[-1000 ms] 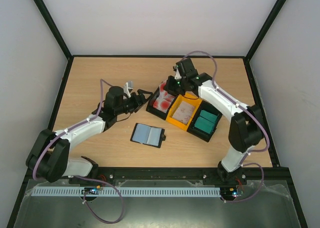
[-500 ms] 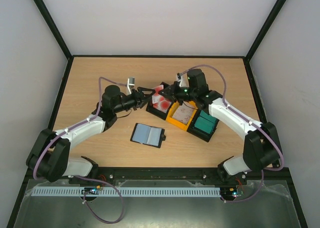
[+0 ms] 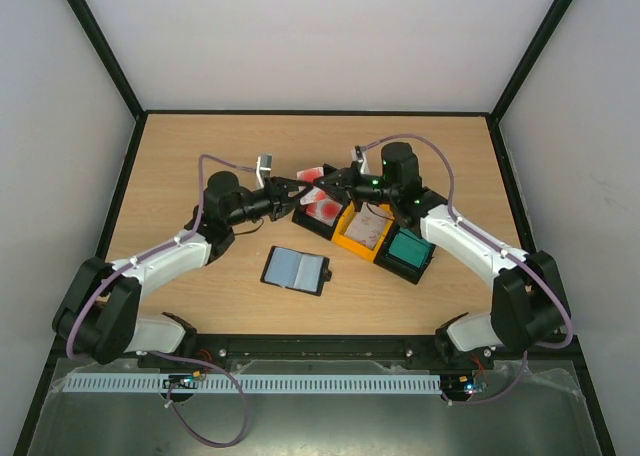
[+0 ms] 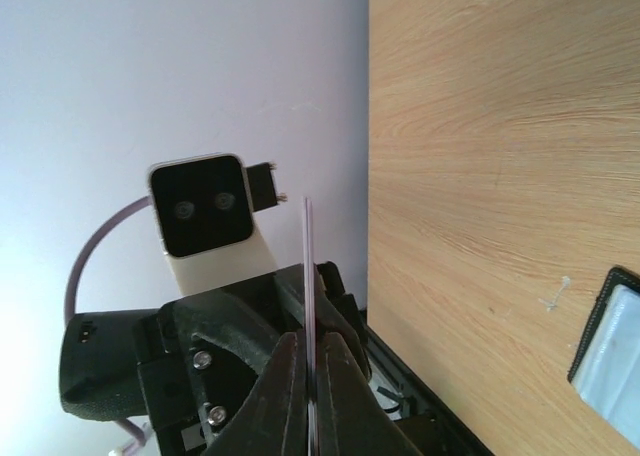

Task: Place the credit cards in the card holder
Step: Pick up the credit card from the storage box.

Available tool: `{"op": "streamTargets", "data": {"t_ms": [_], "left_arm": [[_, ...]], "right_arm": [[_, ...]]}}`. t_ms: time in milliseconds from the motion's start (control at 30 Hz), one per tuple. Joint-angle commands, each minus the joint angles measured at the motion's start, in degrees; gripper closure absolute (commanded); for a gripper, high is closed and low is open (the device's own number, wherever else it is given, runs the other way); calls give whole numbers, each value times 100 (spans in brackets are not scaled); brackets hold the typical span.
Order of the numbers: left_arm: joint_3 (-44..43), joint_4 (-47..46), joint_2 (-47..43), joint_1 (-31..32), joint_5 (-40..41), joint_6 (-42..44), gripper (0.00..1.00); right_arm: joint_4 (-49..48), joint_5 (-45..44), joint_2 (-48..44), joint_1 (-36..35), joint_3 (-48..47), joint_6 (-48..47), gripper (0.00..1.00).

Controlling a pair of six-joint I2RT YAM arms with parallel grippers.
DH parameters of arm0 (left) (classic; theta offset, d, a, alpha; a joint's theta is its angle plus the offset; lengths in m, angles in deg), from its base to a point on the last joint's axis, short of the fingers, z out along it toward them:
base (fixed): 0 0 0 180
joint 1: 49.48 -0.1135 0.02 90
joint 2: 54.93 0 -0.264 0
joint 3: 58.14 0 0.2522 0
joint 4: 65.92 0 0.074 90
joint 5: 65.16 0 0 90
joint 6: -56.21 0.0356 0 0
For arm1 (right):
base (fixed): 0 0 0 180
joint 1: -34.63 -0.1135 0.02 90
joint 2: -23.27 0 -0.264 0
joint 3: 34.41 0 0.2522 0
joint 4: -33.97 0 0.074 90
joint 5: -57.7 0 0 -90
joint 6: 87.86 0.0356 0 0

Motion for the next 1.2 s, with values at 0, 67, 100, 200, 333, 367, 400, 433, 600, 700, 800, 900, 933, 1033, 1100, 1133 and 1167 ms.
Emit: {"op": "streamTargets", "data": {"t_ms": [0,67,100,200,333,367,400,433,600,700,800,900,933,1033,1100,1133,1167], "left_arm": [[46,-447,-33,34,-244,-80,89],[71,-377,-81,26,-205,-23,96],[83,-365,-97,21,-194,-13,97],[124,-419,-185,8,-237,-49,97],[114,-492,-345,-18,-346,-114,97],[109,-514,-396,-19,-376,-132,97],[99,-526,-444,-23,-399,-141,97],[96,-537,-501,-27,-421,-131,97],[77,-536,-691,-28,-536,-69,97],[106,-529,-745,-28,-565,-38,97],[141,-579,-787,-28,-581,-39,97],[180,-647,-827,-25,-585,-40,97],[200,-685,-833,-27,-587,-45,97],[255,-906,-831,-21,-594,-136,97],[277,-1111,-806,-19,-632,-227,97],[291,-1242,-790,-19,-650,-272,97],[304,-1357,-771,-19,-664,-317,97]], "right_arm": [[-414,195,-184,-19,58,133,95],[-332,86,-216,-18,34,2,87],[-283,35,-236,-17,28,-69,81],[-412,-84,-315,-14,118,-131,66],[-397,-436,-469,-10,179,-343,59],[-374,-560,-513,-6,191,-389,58],[-355,-644,-558,-1,194,-429,58],[-324,-731,-591,-1,195,-474,57],[-342,-1033,-721,1,224,-515,58],[-423,-1147,-773,-1,236,-488,61],[-475,-1142,-778,-1,239,-463,65],[-491,-1102,-766,-1,267,-423,67],[-500,-1095,-765,-1,277,-410,67],[-591,-1020,-757,-1,324,-367,69],[-654,-888,-709,1,338,-351,71],[-657,-796,-694,-1,324,-354,72],[-628,-722,-652,3,307,-380,74]]}}
